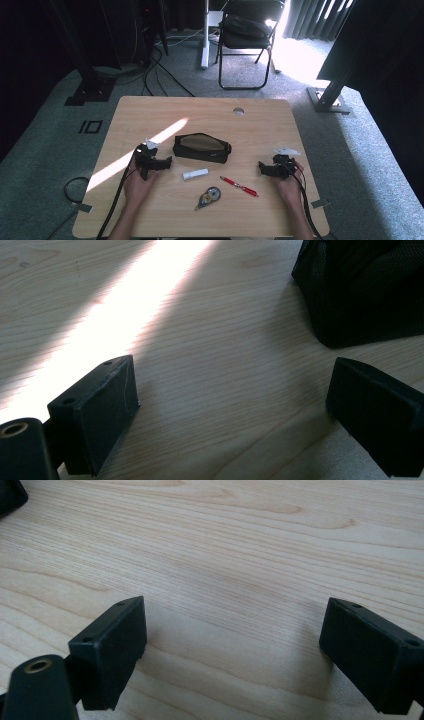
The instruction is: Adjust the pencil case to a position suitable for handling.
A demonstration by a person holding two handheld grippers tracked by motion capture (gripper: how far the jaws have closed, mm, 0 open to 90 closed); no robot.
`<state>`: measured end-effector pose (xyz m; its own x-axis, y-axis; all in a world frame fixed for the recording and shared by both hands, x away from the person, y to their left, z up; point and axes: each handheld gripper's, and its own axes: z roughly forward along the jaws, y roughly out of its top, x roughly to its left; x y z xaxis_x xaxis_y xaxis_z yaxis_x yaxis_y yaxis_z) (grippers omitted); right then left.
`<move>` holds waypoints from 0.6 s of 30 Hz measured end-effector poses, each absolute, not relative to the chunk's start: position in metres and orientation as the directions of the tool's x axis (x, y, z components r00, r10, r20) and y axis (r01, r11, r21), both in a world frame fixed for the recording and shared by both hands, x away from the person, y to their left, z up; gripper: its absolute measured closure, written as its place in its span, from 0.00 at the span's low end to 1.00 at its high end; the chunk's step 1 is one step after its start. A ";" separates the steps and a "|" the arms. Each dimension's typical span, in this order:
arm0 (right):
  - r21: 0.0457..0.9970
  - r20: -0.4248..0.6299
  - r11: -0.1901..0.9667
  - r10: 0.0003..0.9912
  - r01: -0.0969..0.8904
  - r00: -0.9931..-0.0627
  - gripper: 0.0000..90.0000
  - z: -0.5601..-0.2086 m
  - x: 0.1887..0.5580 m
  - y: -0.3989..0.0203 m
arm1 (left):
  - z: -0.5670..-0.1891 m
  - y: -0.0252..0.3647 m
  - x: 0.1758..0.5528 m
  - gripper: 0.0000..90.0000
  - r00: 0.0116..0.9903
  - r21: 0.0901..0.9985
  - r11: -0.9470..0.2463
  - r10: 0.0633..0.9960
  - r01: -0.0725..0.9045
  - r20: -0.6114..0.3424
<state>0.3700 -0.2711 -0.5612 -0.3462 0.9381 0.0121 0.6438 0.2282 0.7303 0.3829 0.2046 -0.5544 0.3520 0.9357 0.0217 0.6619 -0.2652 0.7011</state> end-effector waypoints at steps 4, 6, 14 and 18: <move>0.726 0.012 0.230 0.938 0.648 -0.347 0.17 -0.560 0.370 -0.271 | -0.554 0.205 0.383 0.07 0.352 0.701 -0.265 0.936 0.662 0.022; 0.721 0.017 0.224 0.940 0.656 -0.340 0.23 -0.557 0.369 -0.271 | -0.554 0.205 0.383 0.07 0.351 0.702 -0.265 0.936 0.662 0.022; 0.747 0.013 0.229 0.934 0.624 -0.358 0.23 -0.548 0.364 -0.265 | -0.554 0.205 0.383 0.07 0.351 0.702 -0.265 0.936 0.661 0.022; 0.769 0.004 0.237 0.927 0.593 -0.376 0.23 -0.537 0.360 -0.259 | -0.554 0.205 0.383 0.07 0.352 0.702 -0.265 0.936 0.662 0.021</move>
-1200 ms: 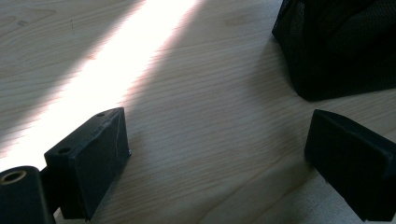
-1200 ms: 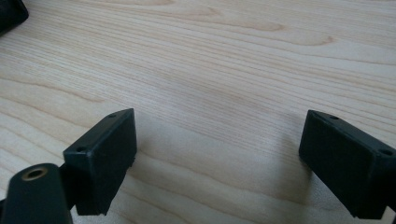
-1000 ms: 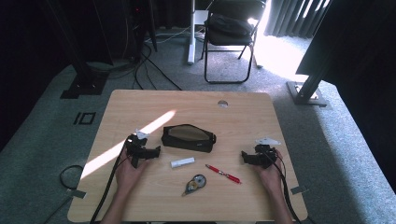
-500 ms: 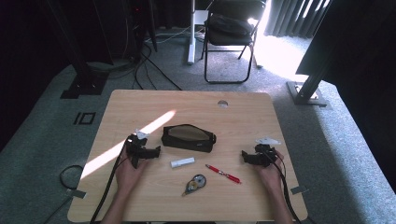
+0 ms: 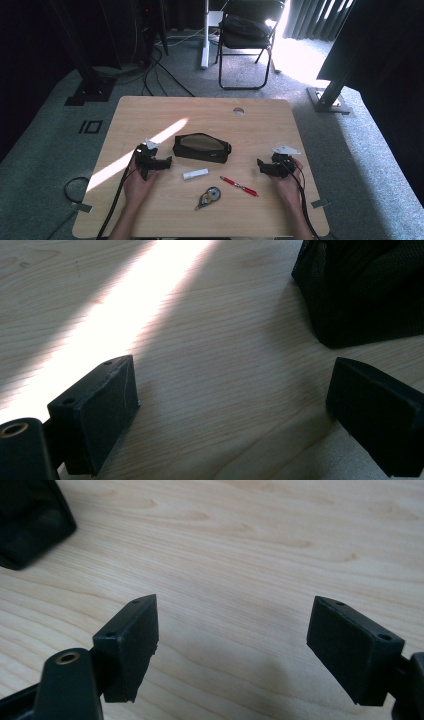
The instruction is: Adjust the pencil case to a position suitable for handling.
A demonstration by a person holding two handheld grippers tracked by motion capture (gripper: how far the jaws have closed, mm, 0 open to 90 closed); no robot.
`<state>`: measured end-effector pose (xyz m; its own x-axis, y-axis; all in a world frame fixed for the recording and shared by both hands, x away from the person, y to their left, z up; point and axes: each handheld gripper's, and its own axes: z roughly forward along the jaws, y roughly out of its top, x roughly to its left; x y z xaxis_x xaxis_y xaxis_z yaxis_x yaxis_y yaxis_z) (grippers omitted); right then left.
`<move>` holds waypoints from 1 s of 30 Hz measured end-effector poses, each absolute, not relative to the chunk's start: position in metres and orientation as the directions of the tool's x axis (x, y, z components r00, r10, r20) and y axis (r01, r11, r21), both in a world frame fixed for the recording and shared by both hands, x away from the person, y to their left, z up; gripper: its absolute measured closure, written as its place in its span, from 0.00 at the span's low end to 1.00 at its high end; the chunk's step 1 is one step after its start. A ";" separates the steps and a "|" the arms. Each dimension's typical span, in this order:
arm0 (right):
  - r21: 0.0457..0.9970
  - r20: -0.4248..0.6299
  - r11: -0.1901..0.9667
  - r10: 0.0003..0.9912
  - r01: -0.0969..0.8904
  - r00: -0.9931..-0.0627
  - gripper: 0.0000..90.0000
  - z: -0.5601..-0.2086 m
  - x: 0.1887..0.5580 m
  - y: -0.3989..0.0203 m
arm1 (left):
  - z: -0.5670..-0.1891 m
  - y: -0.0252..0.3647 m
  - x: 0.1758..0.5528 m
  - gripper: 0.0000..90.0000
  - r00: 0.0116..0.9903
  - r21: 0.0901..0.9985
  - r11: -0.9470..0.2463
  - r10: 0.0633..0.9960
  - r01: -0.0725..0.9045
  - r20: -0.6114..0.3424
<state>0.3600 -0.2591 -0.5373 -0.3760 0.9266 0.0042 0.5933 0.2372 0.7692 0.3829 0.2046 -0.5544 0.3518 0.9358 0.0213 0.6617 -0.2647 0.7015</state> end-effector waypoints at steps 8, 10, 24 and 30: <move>0.788 0.004 0.247 0.914 0.564 -0.406 0.28 -0.522 0.356 -0.253 | -0.554 0.205 0.383 0.07 0.351 0.702 -0.265 0.936 0.661 0.022; 0.793 0.005 0.247 0.912 0.558 -0.410 0.28 -0.519 0.356 -0.252 | -0.554 0.205 0.383 0.07 0.352 0.701 -0.265 0.936 0.662 0.022; 0.825 -0.025 0.292 0.874 0.484 -0.485 0.28 -0.493 0.356 -0.227 | -0.554 0.205 0.383 0.07 0.352 0.701 -0.265 0.936 0.662 0.022; 0.829 -0.039 0.316 0.856 0.462 -0.515 0.29 -0.487 0.360 -0.212 | -0.554 0.205 0.383 0.07 0.352 0.701 -0.265 0.936 0.662 0.022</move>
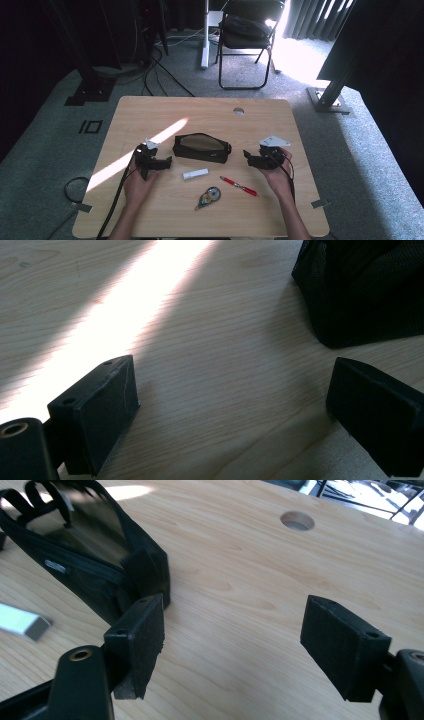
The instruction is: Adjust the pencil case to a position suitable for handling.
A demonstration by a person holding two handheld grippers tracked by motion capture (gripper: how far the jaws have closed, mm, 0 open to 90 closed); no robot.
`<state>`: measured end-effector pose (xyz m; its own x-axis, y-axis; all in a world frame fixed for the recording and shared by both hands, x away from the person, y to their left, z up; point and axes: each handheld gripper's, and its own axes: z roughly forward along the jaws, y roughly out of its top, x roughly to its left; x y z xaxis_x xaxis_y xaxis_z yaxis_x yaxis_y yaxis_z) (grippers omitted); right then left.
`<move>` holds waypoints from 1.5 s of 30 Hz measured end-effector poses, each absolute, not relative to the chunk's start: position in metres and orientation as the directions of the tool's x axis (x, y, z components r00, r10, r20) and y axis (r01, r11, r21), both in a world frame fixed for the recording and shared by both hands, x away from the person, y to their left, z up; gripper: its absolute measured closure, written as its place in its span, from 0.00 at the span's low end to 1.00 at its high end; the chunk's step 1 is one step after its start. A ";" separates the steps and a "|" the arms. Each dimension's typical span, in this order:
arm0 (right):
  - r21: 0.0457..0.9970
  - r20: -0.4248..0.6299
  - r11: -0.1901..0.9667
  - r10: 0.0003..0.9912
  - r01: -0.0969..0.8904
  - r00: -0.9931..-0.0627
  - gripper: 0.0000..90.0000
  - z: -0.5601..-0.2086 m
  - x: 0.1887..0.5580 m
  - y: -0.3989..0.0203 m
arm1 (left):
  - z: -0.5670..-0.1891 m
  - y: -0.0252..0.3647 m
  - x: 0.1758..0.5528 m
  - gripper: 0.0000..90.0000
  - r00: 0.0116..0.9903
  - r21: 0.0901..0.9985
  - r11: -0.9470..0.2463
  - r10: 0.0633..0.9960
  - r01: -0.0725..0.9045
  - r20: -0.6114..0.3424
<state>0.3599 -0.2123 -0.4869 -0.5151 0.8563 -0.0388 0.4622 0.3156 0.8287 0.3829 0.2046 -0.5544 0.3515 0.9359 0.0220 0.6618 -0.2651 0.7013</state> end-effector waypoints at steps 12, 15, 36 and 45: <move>0.831 -0.077 0.364 0.824 0.420 -0.561 0.38 -0.479 0.370 -0.182 | -0.554 0.205 0.383 0.07 0.352 0.701 -0.265 0.936 0.662 0.022; 0.830 -0.070 0.366 0.816 0.420 -0.574 0.42 -0.478 0.374 -0.176 | -0.554 0.205 0.383 0.07 0.352 0.701 -0.265 0.936 0.662 0.022; 0.815 -0.019 0.397 0.746 0.422 -0.666 0.65 -0.479 0.411 -0.128 | -0.554 0.205 0.383 0.07 0.350 0.700 -0.264 0.937 0.663 0.022; 0.770 -0.034 0.457 0.726 0.445 -0.687 0.73 -0.491 0.431 -0.101 | -0.554 0.205 0.383 0.07 0.349 0.700 -0.265 0.937 0.663 0.024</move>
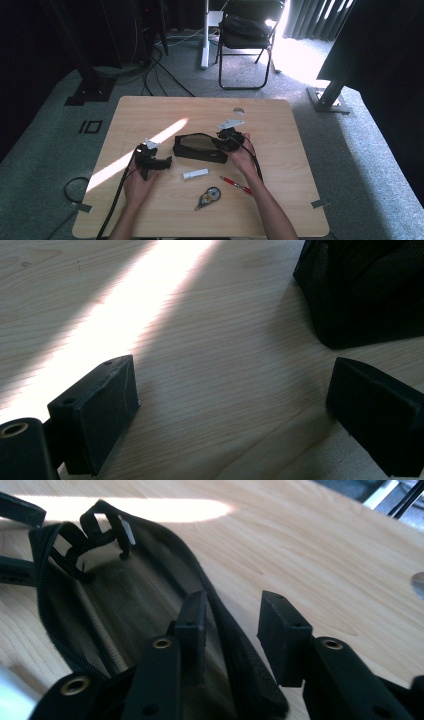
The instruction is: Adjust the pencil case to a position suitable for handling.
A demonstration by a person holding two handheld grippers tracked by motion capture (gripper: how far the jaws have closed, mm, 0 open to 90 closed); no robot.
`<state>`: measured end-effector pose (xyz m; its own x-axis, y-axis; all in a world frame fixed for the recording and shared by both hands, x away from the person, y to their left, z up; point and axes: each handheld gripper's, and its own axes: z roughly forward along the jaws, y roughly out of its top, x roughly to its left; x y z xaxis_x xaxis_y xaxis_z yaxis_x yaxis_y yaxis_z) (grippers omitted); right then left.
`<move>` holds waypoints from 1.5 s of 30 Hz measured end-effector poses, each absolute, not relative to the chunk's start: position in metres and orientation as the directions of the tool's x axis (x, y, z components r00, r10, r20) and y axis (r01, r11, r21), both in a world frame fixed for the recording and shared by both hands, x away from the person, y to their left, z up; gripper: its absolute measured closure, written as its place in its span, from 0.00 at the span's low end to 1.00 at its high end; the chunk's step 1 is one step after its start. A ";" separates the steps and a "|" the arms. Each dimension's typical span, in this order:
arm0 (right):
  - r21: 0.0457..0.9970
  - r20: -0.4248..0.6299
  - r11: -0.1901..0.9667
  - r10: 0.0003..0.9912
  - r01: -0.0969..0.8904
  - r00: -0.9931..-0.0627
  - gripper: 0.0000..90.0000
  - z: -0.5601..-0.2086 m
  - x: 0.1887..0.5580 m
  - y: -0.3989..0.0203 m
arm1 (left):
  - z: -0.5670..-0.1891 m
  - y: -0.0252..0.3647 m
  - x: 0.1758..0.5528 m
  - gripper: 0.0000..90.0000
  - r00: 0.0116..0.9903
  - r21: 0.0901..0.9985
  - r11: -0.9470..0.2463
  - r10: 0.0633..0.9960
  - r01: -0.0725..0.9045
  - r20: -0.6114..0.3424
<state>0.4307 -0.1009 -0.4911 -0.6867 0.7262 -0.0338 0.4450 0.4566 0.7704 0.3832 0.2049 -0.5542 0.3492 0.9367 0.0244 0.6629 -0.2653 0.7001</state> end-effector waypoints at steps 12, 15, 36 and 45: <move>0.759 -0.116 0.511 0.716 0.403 -0.689 0.89 -0.492 0.421 -0.108 | -0.554 0.205 0.383 0.07 0.347 0.701 -0.261 0.938 0.663 0.021; 0.758 -0.123 0.517 0.712 0.397 -0.692 0.90 -0.492 0.419 -0.111 | -0.554 0.205 0.383 0.07 0.346 0.702 -0.261 0.938 0.663 0.021; 0.750 -0.161 0.560 0.670 0.351 -0.725 0.91 -0.490 0.391 -0.167 | -0.554 0.205 0.383 0.07 0.348 0.701 -0.264 0.937 0.663 0.023; 0.756 -0.148 0.542 0.688 0.368 -0.710 0.90 -0.491 0.381 -0.193 | -0.554 0.205 0.383 0.07 0.348 0.701 -0.264 0.937 0.663 0.023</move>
<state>0.3813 -0.1929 -0.4913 -0.7104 0.6881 -0.1478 0.3677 0.5420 0.7557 0.3831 0.2048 -0.5543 0.3483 0.9371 0.0234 0.6630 -0.2639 0.7006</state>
